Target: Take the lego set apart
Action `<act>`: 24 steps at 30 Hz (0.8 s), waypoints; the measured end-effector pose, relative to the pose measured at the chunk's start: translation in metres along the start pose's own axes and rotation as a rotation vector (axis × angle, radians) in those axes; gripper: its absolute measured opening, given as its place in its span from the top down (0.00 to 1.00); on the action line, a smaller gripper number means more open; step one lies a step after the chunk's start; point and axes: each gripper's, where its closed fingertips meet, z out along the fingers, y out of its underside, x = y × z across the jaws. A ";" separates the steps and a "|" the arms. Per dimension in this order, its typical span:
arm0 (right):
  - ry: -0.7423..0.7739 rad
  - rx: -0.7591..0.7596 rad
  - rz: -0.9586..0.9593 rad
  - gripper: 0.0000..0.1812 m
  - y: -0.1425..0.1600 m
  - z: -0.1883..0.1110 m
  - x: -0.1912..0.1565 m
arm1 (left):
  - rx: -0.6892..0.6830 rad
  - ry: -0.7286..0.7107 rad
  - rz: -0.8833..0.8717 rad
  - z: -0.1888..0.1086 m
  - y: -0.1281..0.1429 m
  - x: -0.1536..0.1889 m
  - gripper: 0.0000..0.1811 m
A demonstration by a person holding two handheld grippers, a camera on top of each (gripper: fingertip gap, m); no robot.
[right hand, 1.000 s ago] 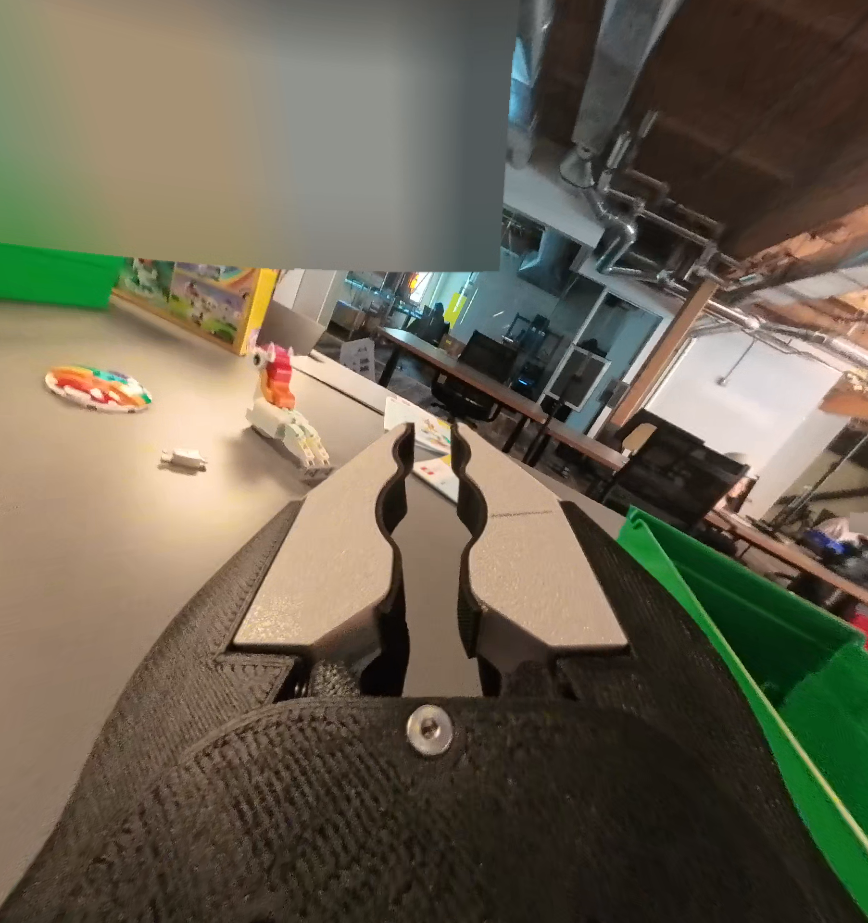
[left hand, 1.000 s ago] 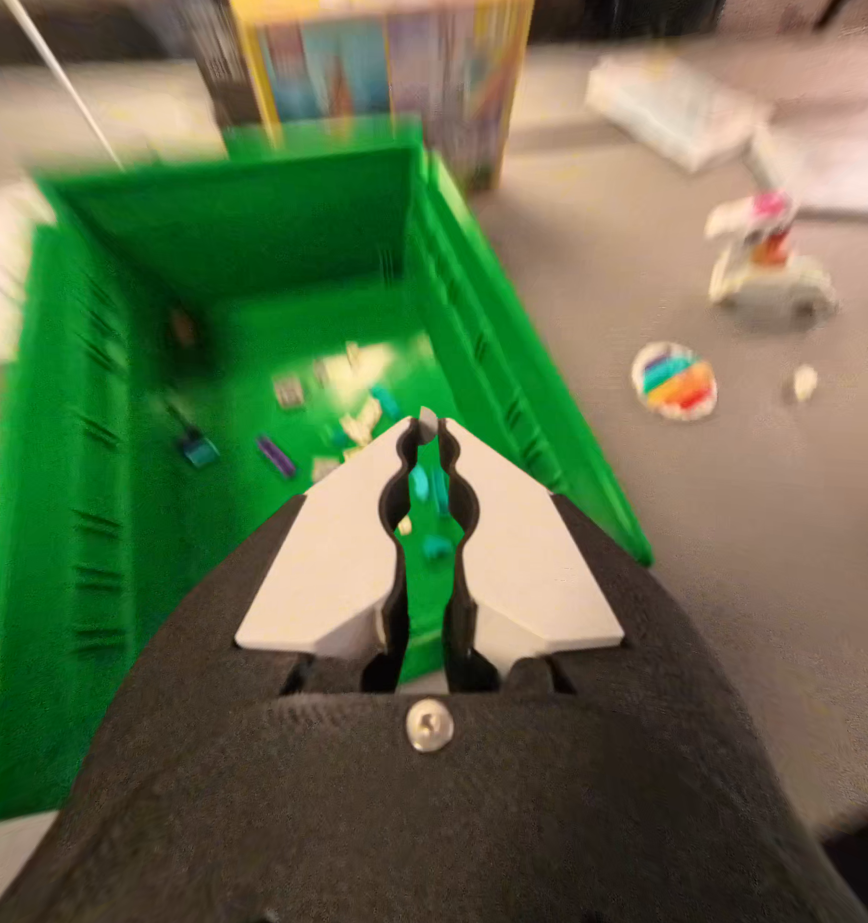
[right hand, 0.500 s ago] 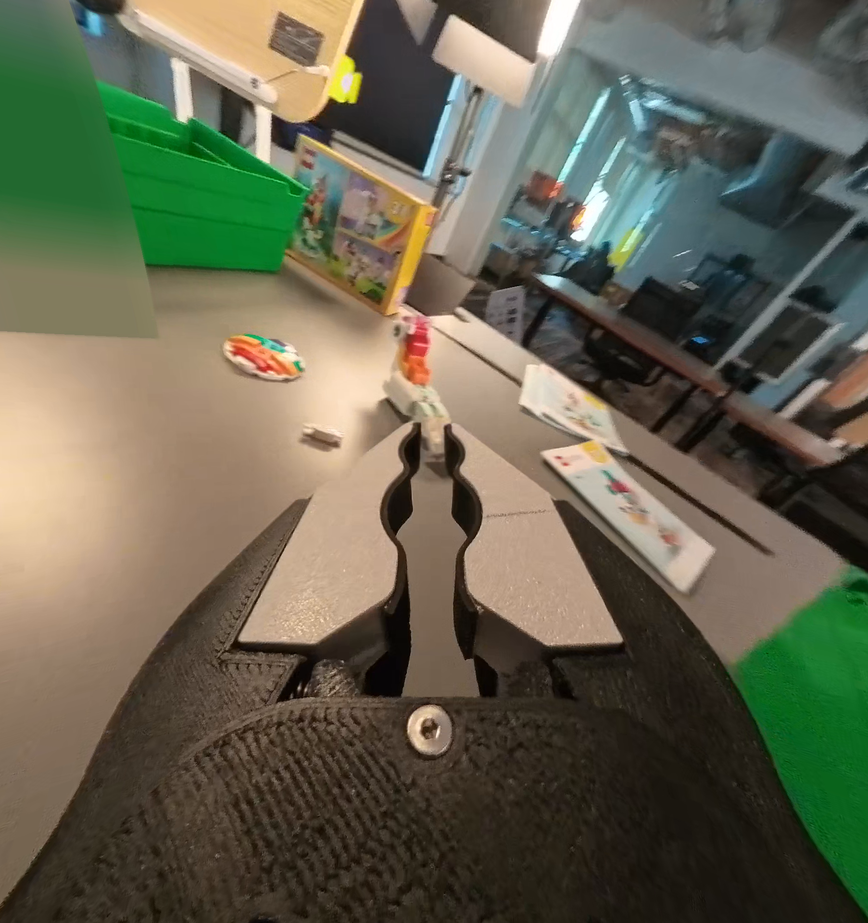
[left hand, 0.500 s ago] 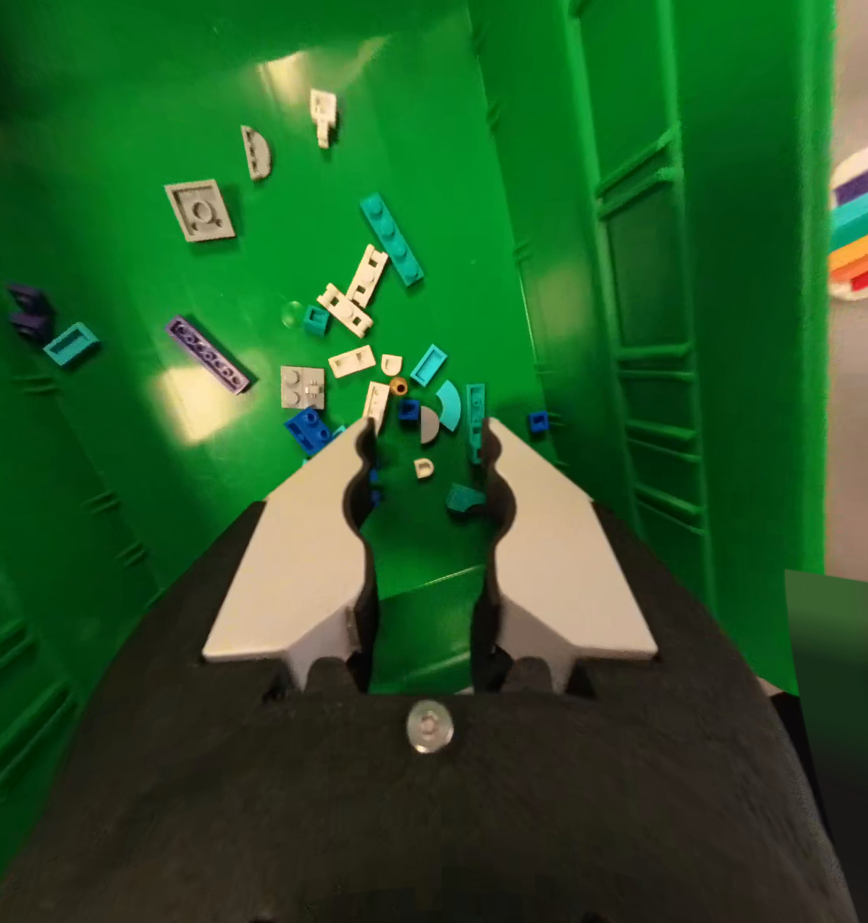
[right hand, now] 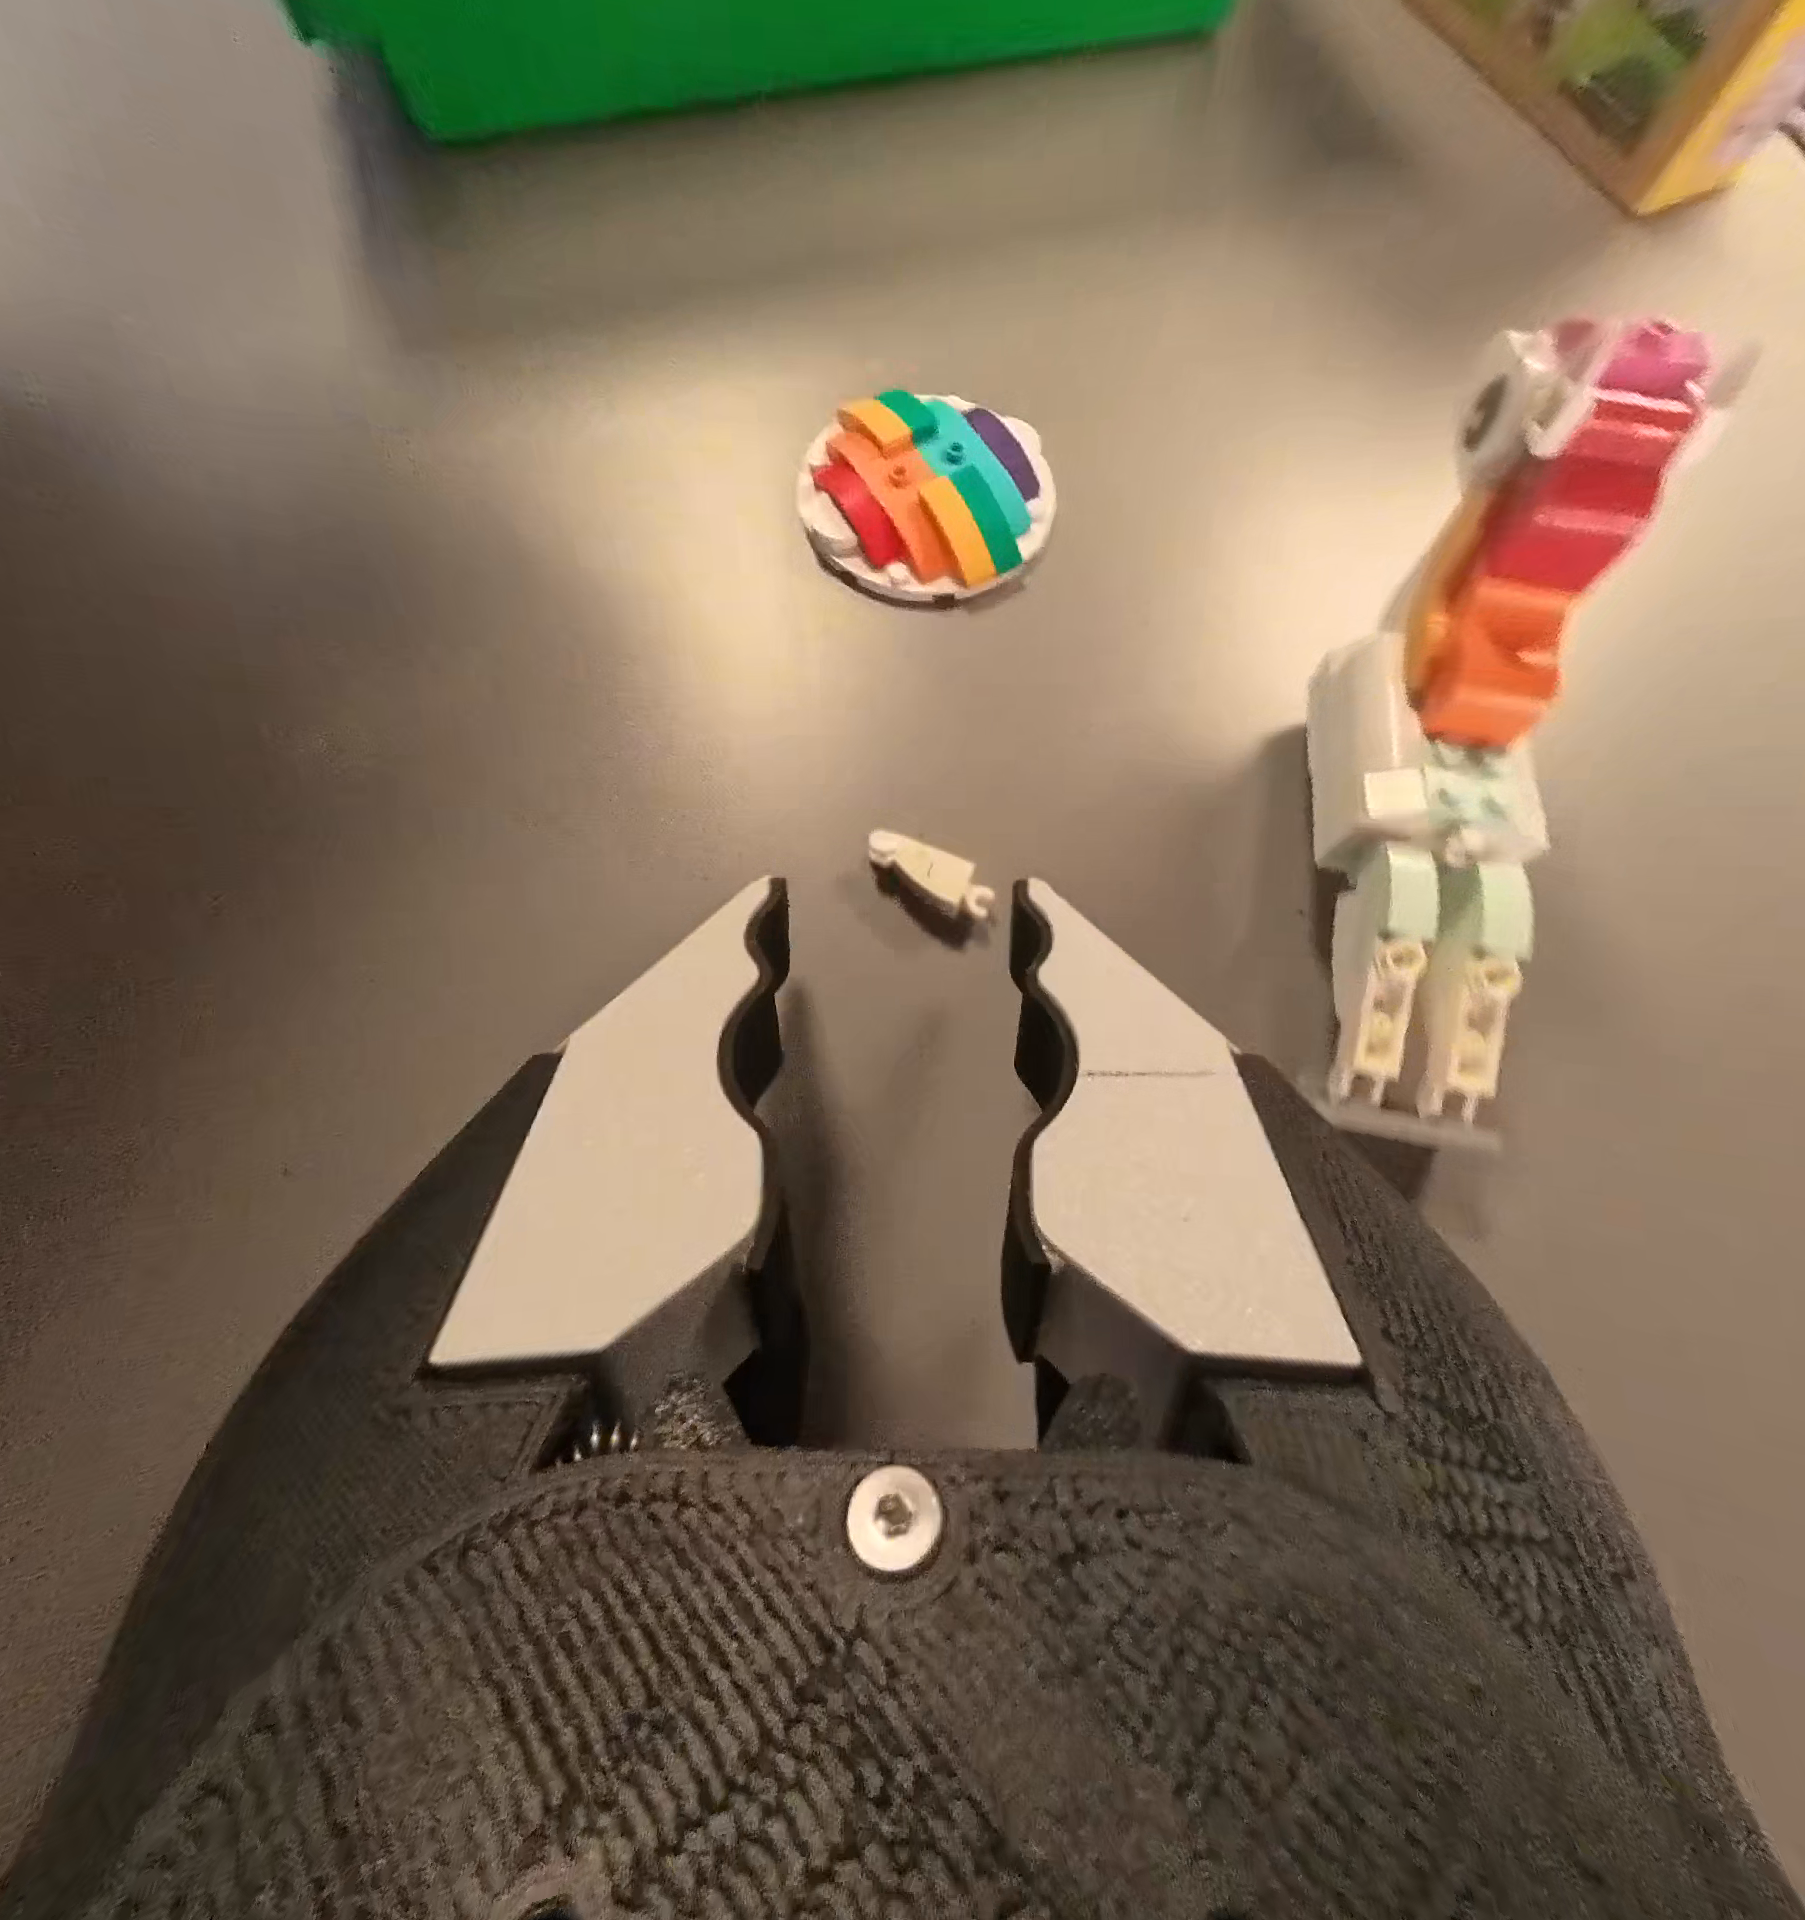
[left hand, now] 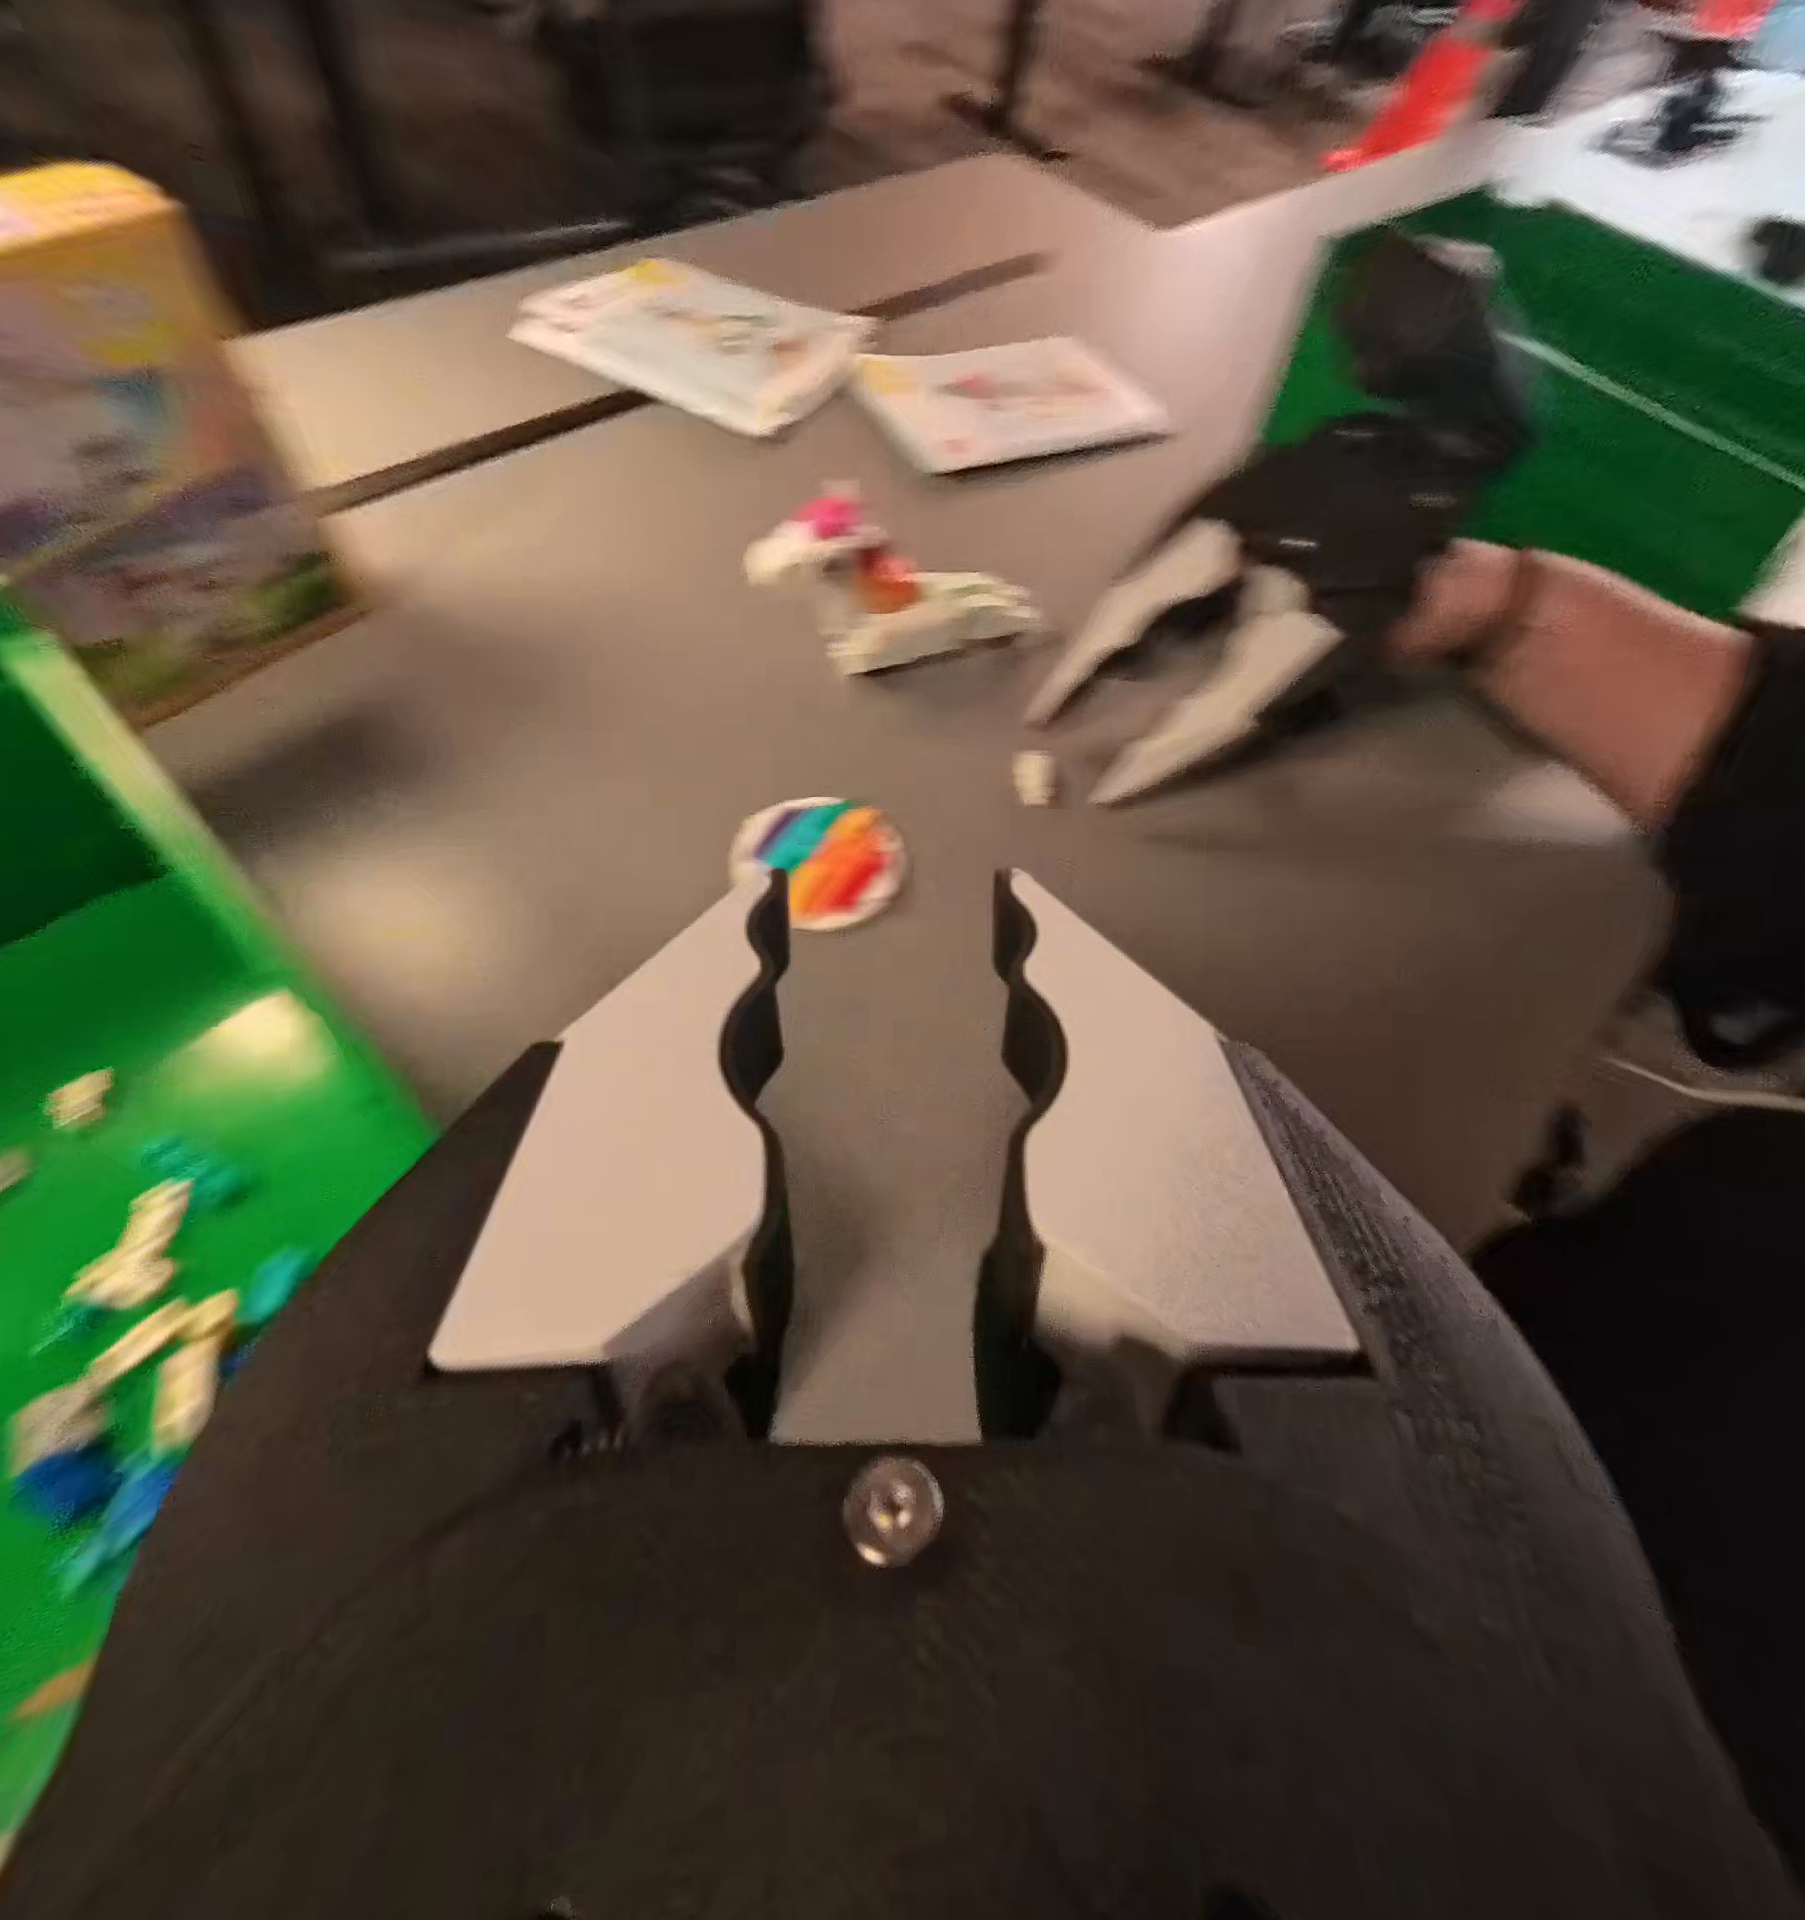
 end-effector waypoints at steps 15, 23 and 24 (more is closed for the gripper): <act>-0.190 0.071 0.000 0.95 -0.011 0.006 -0.023 | -0.108 0.225 0.629 0.135 0.063 0.067 0.83; -0.298 0.122 0.177 0.95 -0.016 -0.002 -0.026 | 0.042 0.036 1.204 0.160 0.056 0.067 0.91; -0.307 0.122 0.186 0.95 -0.016 -0.003 -0.027 | 0.044 0.011 1.248 0.162 0.057 0.066 0.92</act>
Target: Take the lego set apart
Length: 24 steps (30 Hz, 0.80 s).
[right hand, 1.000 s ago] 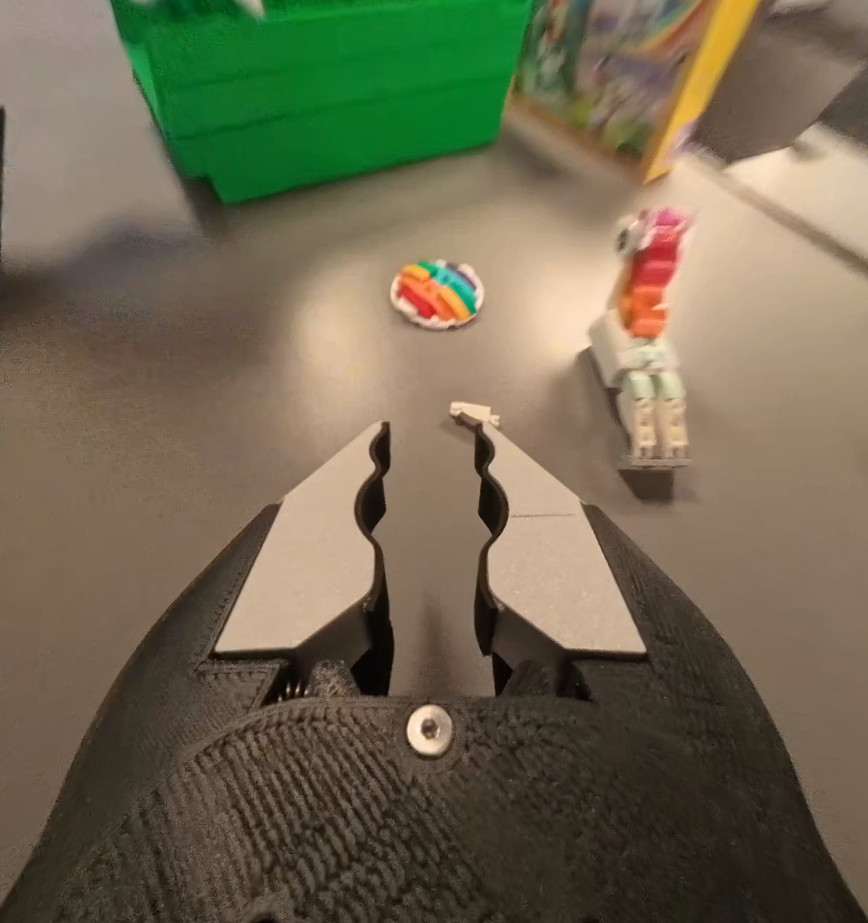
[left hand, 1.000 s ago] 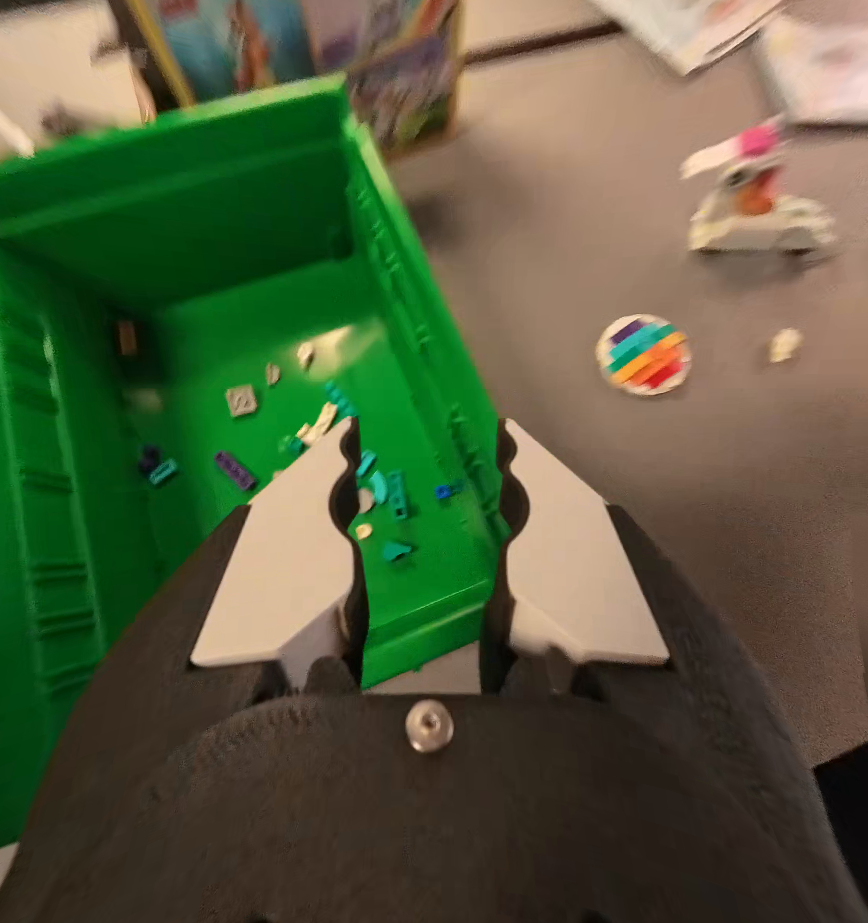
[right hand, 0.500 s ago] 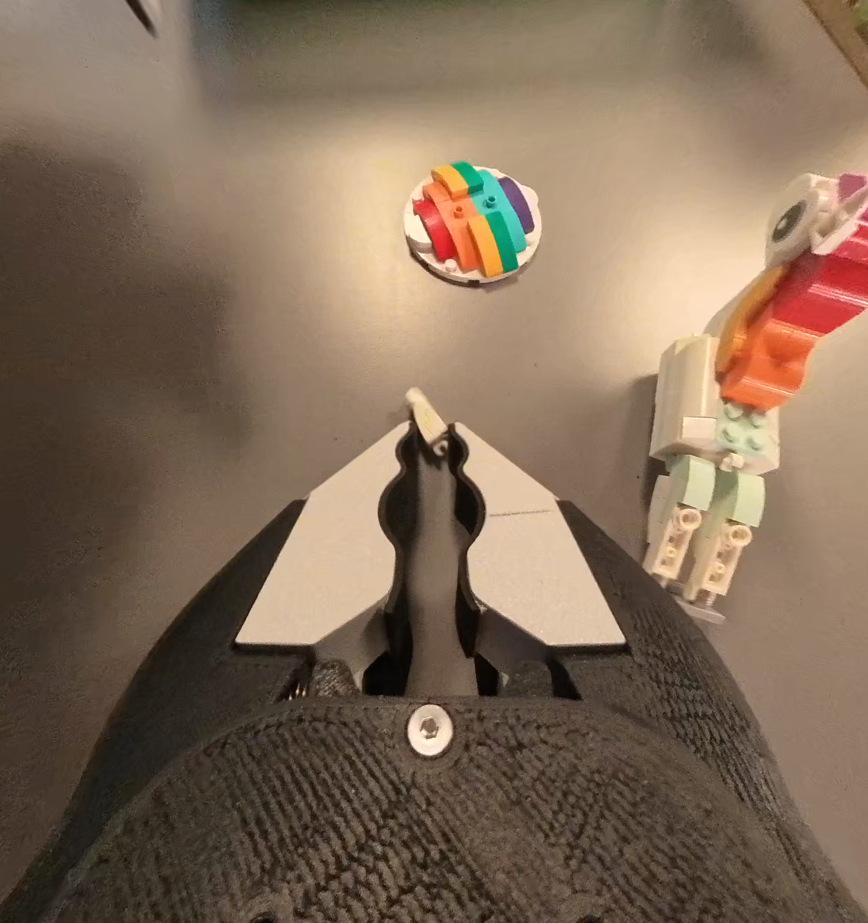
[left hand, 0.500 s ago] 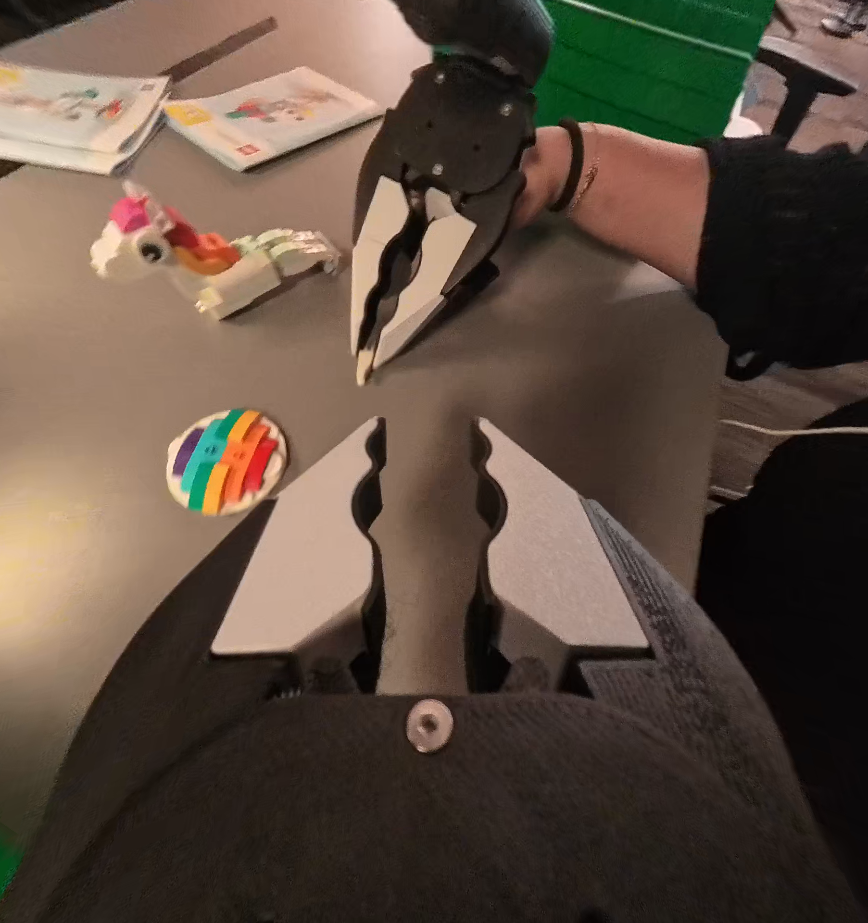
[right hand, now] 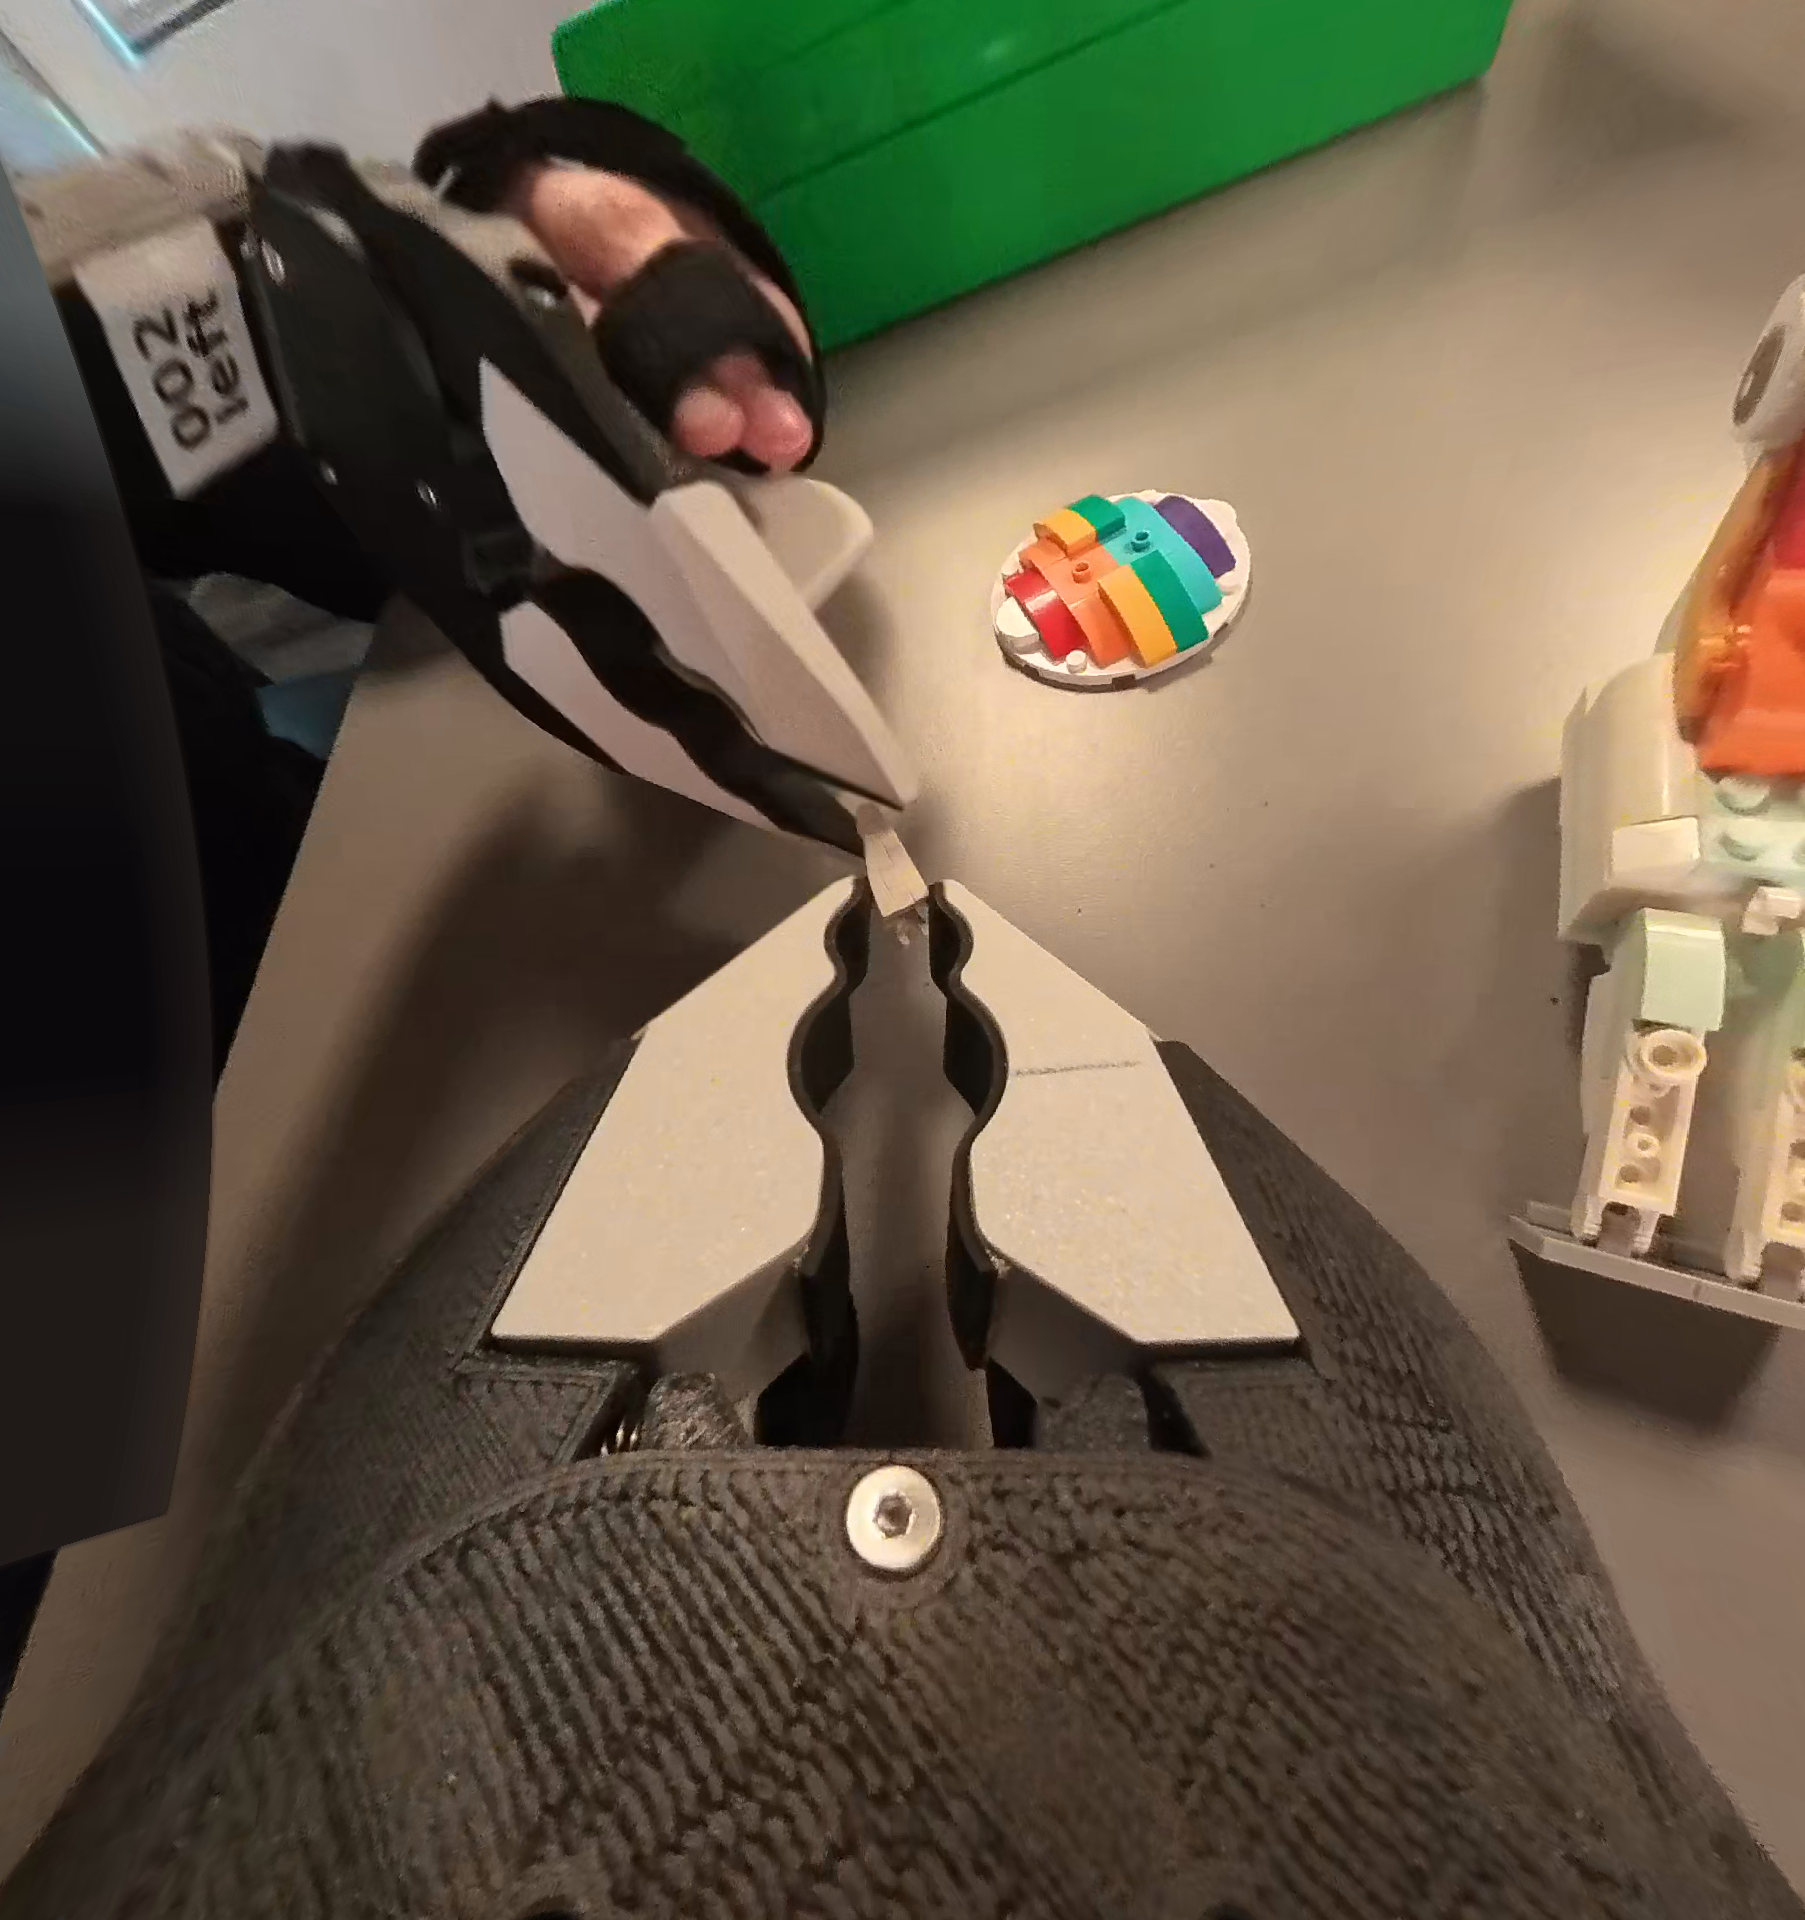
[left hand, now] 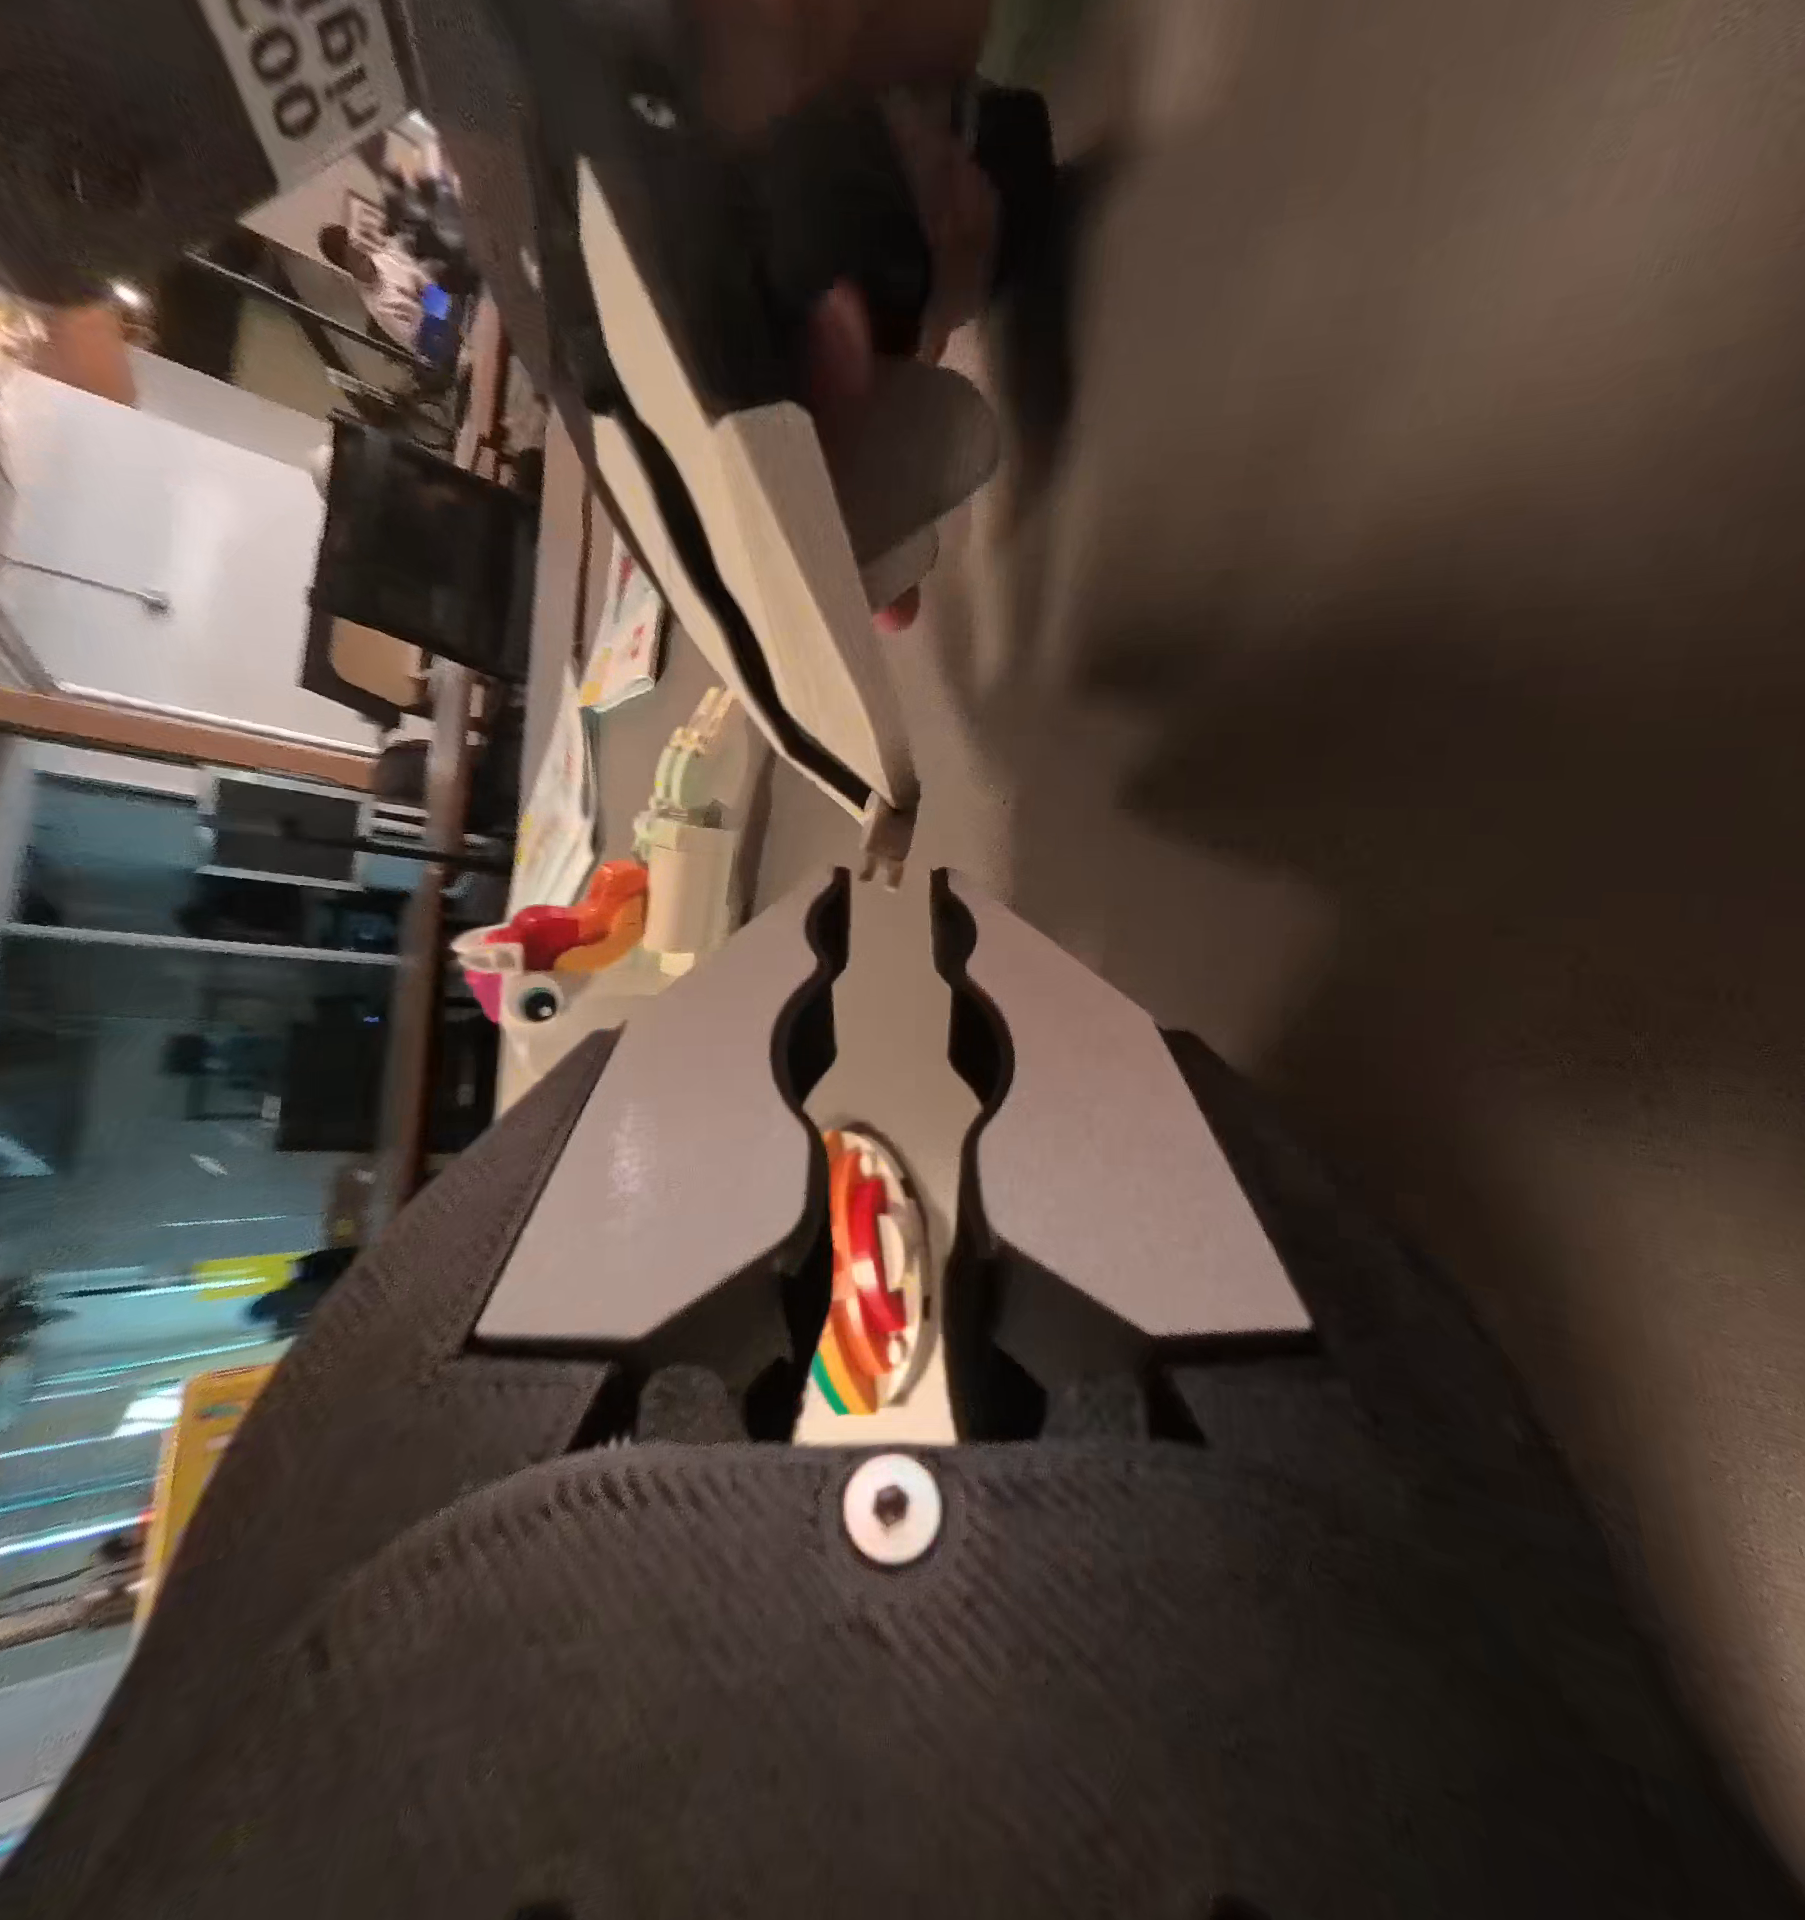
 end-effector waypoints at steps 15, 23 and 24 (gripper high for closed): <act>0.394 -0.238 -0.723 0.91 0.002 0.011 0.008 | -0.099 0.158 -0.288 0.012 0.019 0.010 0.96; 0.465 -0.344 -0.894 0.97 0.005 0.018 0.011 | -0.064 0.223 -0.350 0.011 0.017 0.014 0.96; 0.446 -0.321 -0.877 0.97 0.005 0.018 0.008 | -0.040 0.236 -0.361 0.010 0.016 0.015 0.96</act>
